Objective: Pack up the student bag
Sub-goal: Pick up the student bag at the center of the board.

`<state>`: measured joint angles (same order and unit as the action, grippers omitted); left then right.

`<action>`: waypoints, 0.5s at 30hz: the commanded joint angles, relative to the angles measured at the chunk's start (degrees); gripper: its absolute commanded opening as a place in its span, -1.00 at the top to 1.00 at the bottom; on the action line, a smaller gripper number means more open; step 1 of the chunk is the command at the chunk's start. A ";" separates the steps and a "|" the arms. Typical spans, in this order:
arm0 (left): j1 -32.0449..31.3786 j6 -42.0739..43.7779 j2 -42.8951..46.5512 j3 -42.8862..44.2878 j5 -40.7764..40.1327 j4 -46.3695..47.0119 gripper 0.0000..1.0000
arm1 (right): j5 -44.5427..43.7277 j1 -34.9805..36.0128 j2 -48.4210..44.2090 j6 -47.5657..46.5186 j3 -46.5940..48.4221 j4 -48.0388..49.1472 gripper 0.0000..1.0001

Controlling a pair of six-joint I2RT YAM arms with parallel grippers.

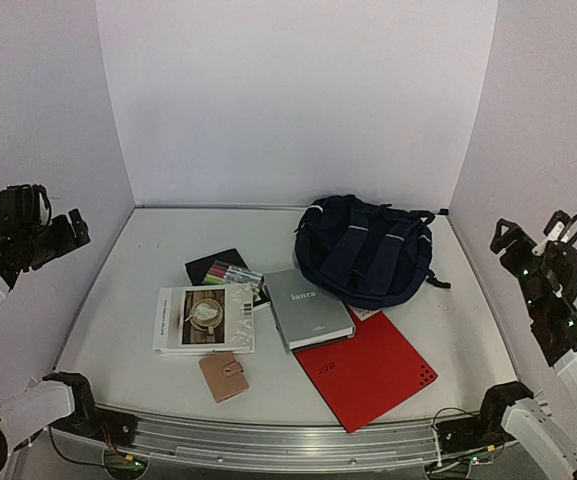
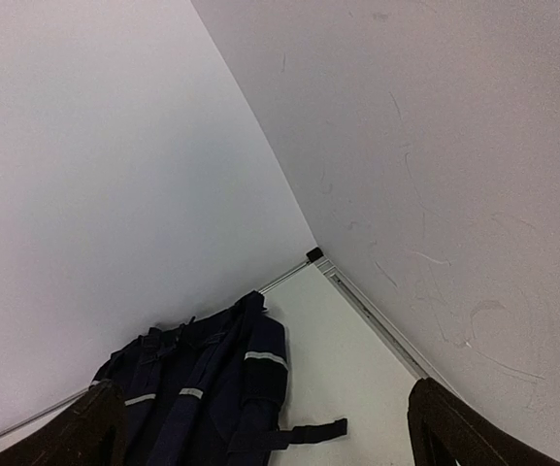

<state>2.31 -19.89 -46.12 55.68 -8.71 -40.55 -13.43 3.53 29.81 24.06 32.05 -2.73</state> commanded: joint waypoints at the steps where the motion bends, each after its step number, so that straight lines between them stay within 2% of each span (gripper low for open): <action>1: 0.00 -1.48 -0.52 0.86 -1.10 -0.21 -0.99 | 5.42 0.02 -0.94 -1.38 0.84 1.93 -0.97; 6: 0.01 -2.13 -3.86 3.30 -2.30 0.19 -0.99 | 10.30 0.06 0.76 -1.85 2.06 4.27 -0.97; 12: -0.01 -1.19 -11.92 12.08 4.82 4.85 -0.99 | 17.78 0.06 11.24 -1.79 9.14 2.56 -0.96; 15: 0.06 0.56 -14.80 11.41 9.20 10.35 -0.99 | 20.98 0.90 17.81 -3.05 13.91 -1.71 -0.97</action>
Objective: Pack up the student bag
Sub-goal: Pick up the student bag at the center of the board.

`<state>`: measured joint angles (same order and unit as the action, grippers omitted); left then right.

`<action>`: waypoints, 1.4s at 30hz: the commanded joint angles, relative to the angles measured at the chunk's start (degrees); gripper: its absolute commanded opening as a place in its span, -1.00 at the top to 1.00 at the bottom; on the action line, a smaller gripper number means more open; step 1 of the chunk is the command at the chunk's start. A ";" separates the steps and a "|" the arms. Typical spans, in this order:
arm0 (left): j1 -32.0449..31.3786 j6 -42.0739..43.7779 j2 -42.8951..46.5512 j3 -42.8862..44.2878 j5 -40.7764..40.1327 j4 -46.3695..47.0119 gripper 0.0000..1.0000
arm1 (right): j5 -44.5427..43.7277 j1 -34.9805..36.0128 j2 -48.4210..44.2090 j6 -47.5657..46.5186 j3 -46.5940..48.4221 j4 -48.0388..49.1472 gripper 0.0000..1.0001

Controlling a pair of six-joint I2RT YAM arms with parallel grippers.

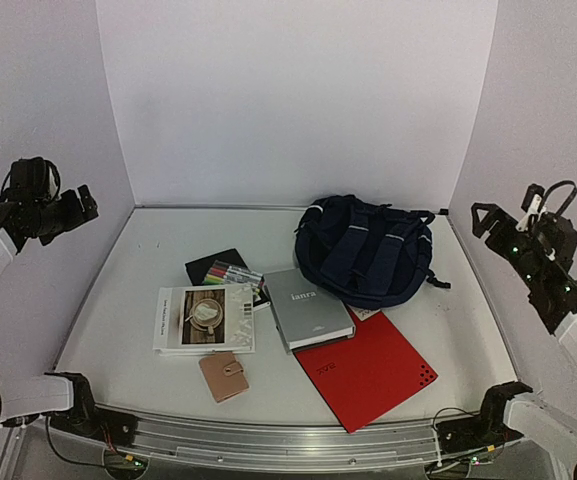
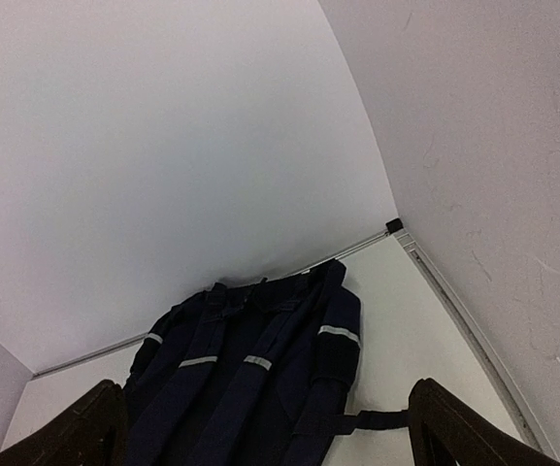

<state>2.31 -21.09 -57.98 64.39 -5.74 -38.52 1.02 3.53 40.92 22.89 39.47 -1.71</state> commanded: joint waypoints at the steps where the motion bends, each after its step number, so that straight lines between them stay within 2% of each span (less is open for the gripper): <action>1: 0.14 2.46 -3.76 1.45 7.83 10.13 -0.99 | 6.94 1.72 8.58 -2.53 8.26 -4.21 -0.97; 4: 0.22 1.42 -5.79 -0.64 9.18 7.73 -0.99 | 3.88 7.31 12.94 -6.33 11.55 -7.27 -0.96; 7: 0.16 0.82 -6.37 -2.79 12.68 7.56 -0.99 | -3.50 17.51 17.05 -9.59 14.36 -8.93 -0.96; 15: 0.18 0.75 -9.63 -2.19 16.31 7.68 -0.99 | -20.33 39.37 35.70 -15.30 21.79 -13.71 -0.97; 18: 0.20 0.45 -10.14 -2.20 18.31 8.08 -0.99 | -26.47 44.91 41.26 -17.16 25.05 -15.25 -0.97; 24: 0.16 0.35 -10.49 -2.08 19.43 7.79 -0.99 | -29.91 49.84 51.53 -21.92 31.01 -18.55 -0.96; 29: 0.16 0.58 -10.29 -2.07 19.44 7.76 -0.99 | -34.89 51.18 60.66 -25.15 35.09 -20.68 -0.96; 35: 0.12 0.70 -10.44 -1.94 20.14 7.54 -0.99 | -35.31 51.18 66.56 -25.97 38.01 -20.69 -0.97; 42: 0.20 0.75 -11.00 -1.75 20.58 7.40 -0.99 | -43.08 51.13 72.04 -24.02 39.67 -19.67 -0.97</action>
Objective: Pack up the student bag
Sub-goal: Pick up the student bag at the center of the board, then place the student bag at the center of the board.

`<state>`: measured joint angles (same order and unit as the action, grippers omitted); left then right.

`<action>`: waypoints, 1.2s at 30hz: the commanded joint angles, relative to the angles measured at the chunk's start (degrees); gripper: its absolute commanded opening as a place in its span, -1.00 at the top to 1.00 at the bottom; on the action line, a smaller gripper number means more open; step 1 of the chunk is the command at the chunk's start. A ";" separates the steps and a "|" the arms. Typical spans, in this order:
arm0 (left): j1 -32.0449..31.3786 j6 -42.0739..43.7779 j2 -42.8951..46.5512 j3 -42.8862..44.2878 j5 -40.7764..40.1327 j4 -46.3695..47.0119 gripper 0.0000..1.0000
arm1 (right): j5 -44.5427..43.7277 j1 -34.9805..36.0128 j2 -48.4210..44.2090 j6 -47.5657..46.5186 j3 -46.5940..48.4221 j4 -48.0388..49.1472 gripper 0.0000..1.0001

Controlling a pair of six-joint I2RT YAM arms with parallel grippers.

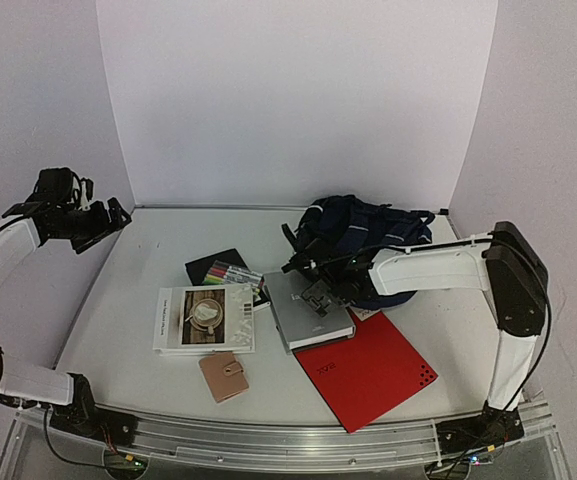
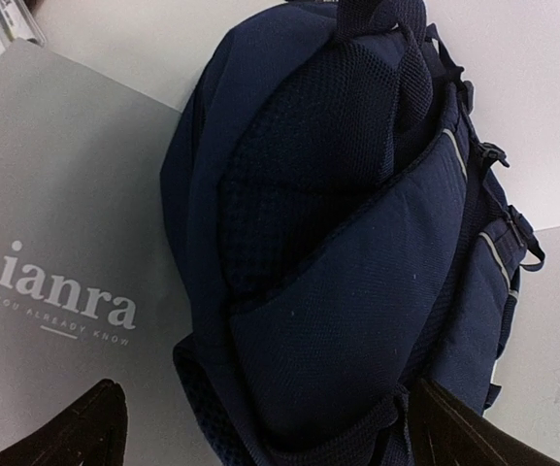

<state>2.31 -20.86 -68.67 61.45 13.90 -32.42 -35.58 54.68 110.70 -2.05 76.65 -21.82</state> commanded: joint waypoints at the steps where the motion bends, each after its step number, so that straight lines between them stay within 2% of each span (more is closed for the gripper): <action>1: 0.19 0.53 -0.31 1.20 0.92 1.28 -0.99 | -7.14 -0.08 2.84 1.31 2.54 0.70 -0.96; 3: 0.16 0.56 -0.30 1.20 0.87 1.29 -1.00 | -8.37 -0.26 3.64 1.61 2.62 1.41 -0.86; 5: 0.16 0.60 -0.10 1.15 0.63 1.29 -0.99 | -9.00 -0.68 3.78 2.45 2.53 2.02 -0.63; 6: 0.16 0.63 -0.03 1.12 0.47 1.24 -0.99 | -9.40 -0.82 3.64 3.30 2.59 2.34 -0.44; 9: 0.20 0.64 0.01 1.08 0.06 1.21 -0.99 | -10.54 -0.87 1.54 4.27 3.19 2.60 0.31; 13: 0.19 0.66 0.08 1.12 0.00 1.21 -0.99 | -10.90 -0.91 -5.80 5.27 4.20 2.73 0.96; 21: 0.17 0.73 0.36 1.17 0.17 1.20 -0.99 | -9.28 -0.94 -21.31 7.80 12.25 1.78 1.00; 26: 0.16 0.65 0.64 1.06 0.55 1.28 -0.99 | 3.65 -1.01 -27.22 14.42 21.67 1.73 1.00; 31: 0.18 0.48 0.65 1.13 0.98 1.26 -0.99 | 16.49 -1.00 -29.26 23.70 31.04 2.47 1.00; 36: 0.19 0.38 0.82 1.06 1.11 1.32 -0.99 | 22.21 -1.02 -31.15 38.06 31.55 4.10 1.00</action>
<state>2.31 -20.84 -68.79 61.45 14.01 -32.43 -18.80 53.53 84.84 21.01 104.65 -30.78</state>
